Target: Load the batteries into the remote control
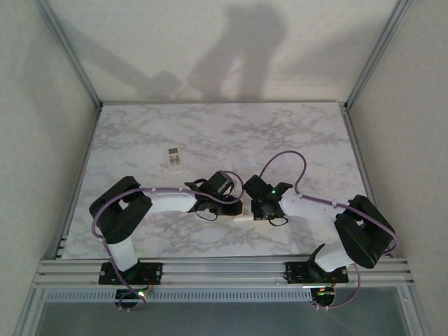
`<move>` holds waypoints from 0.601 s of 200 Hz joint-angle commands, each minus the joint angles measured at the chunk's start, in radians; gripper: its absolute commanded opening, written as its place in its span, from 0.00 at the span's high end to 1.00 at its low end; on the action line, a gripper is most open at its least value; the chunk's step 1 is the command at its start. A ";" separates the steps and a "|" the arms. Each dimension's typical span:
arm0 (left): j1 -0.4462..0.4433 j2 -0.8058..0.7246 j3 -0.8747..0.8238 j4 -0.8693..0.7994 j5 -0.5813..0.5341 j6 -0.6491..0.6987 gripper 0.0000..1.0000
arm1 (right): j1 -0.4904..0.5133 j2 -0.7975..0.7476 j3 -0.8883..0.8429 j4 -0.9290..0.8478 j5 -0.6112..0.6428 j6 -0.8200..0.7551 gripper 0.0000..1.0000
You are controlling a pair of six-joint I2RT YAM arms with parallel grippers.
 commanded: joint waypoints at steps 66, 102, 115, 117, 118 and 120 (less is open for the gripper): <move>-0.009 -0.198 0.001 -0.056 -0.188 0.090 0.37 | -0.002 -0.168 0.131 -0.137 0.098 -0.005 0.79; 0.089 -0.277 0.073 -0.197 -0.326 0.096 0.37 | -0.028 -0.208 0.154 -0.133 0.151 -0.006 0.71; 0.116 -0.242 0.106 -0.234 -0.332 0.096 0.36 | -0.051 -0.206 0.159 -0.128 0.133 -0.003 0.63; 0.121 -0.234 0.111 -0.240 -0.333 0.095 0.36 | -0.054 -0.206 0.160 -0.128 0.130 -0.002 0.62; 0.123 -0.231 0.112 -0.242 -0.334 0.093 0.36 | -0.057 -0.206 0.161 -0.129 0.128 0.000 0.62; 0.127 -0.223 0.118 -0.245 -0.335 0.091 0.36 | -0.061 -0.206 0.161 -0.127 0.124 0.002 0.61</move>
